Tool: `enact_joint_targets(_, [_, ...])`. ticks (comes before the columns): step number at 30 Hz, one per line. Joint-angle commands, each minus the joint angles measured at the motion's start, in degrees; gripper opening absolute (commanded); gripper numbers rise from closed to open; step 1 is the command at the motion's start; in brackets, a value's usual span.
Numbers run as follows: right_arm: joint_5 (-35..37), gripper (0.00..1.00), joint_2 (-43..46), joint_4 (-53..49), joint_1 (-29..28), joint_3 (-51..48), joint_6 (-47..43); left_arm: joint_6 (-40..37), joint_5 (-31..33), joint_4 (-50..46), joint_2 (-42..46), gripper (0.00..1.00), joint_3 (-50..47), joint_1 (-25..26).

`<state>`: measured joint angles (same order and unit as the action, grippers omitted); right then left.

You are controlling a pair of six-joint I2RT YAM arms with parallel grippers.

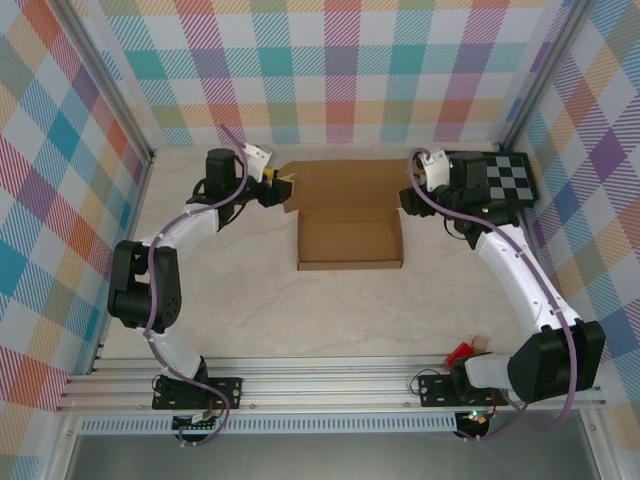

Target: Fold the paper box

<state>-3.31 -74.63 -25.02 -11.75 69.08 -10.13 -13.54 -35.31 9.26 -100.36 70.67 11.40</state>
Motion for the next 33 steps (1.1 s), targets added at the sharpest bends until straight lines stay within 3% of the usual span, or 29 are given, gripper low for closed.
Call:
enact_joint_targets(1, [2.89,0.63,-0.86,-1.14,1.55,-0.14,-3.15,-3.25,1.16,-4.43,-0.8,0.58,2.44,1.03])
enact_joint_targets(4, [2.92,0.63,-3.59,-1.07,4.3,0.68,-6.22,-5.07,1.39,-7.58,-1.17,0.51,3.98,1.52])
enact_joint_targets(10, [-5.39,0.63,-9.0,6.33,10.3,-0.66,-12.89,-7.72,1.5,-10.24,-1.19,0.22,4.81,1.88])
enact_joint_targets(14, [-17.19,0.62,-12.83,10.19,12.25,0.0,-19.82,-9.3,1.12,-11.93,-1.24,0.12,5.48,1.96])
enact_joint_targets(18, [-25.97,0.59,-16.68,8.51,12.28,2.06,-27.45,-10.05,0.85,-13.1,-1.3,0.08,6.45,2.14])
enact_joint_targets(33, [-33.36,0.51,-25.33,3.12,15.66,12.43,-37.1,-16.17,-1.31,-19.19,-1.55,0.0,9.27,2.22])
